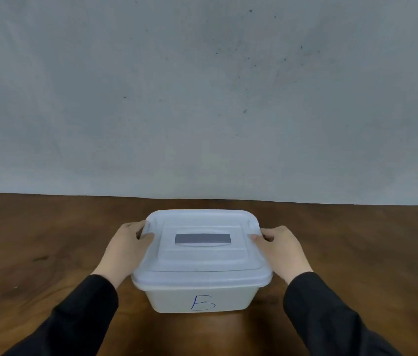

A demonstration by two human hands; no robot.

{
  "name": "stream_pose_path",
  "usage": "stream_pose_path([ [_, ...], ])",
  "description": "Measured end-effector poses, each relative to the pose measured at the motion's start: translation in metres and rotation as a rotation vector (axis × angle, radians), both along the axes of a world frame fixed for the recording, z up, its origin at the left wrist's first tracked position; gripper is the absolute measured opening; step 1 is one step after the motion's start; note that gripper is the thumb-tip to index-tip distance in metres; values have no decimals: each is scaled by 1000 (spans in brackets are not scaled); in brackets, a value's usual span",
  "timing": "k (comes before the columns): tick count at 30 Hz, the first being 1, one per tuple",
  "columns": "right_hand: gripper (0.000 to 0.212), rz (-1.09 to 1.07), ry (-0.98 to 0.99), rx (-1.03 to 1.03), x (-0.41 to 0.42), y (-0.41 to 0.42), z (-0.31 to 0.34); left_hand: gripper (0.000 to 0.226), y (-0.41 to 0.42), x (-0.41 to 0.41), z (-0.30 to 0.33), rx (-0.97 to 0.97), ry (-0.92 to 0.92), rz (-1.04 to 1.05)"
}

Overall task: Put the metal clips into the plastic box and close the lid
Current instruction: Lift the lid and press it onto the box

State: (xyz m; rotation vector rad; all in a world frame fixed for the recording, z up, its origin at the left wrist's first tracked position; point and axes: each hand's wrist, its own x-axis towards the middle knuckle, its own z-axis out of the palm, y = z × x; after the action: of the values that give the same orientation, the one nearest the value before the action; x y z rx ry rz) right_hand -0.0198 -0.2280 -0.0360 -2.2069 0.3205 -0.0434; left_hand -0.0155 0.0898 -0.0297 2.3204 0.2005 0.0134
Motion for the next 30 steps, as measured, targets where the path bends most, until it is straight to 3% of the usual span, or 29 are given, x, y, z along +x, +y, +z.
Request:
stream_pose_path([
  [2, 32, 18, 7, 31, 1, -4, -2, 18, -5, -10, 6, -97, 10, -14],
  [8, 39, 11, 35, 47, 7, -13, -16, 16, -10, -25, 7, -245, 49, -27],
  [12, 53, -33, 55, 179, 8, -13, -16, 51, -6, -21, 4, -280, 100, 20],
  [15, 56, -51, 250, 317, 6, -12, -15, 76, -5, -19, -2, -454, 214, 142],
  [18, 45, -17, 298, 326, 1, -12, -15, 51, -5, -17, -3, -554, 304, 153],
  [22, 35, 88, 133, 307, -10, -4, -14, 35, -7, -11, -1, -449, 225, 112],
  [24, 41, 106, 80, 291, -12, 1, -17, 38, -10, -7, -2, -335, 168, 102],
  [30, 30, 98, -8, 111, -9, 5, -19, 50, -22, -1, -9, -19, 67, 96],
])
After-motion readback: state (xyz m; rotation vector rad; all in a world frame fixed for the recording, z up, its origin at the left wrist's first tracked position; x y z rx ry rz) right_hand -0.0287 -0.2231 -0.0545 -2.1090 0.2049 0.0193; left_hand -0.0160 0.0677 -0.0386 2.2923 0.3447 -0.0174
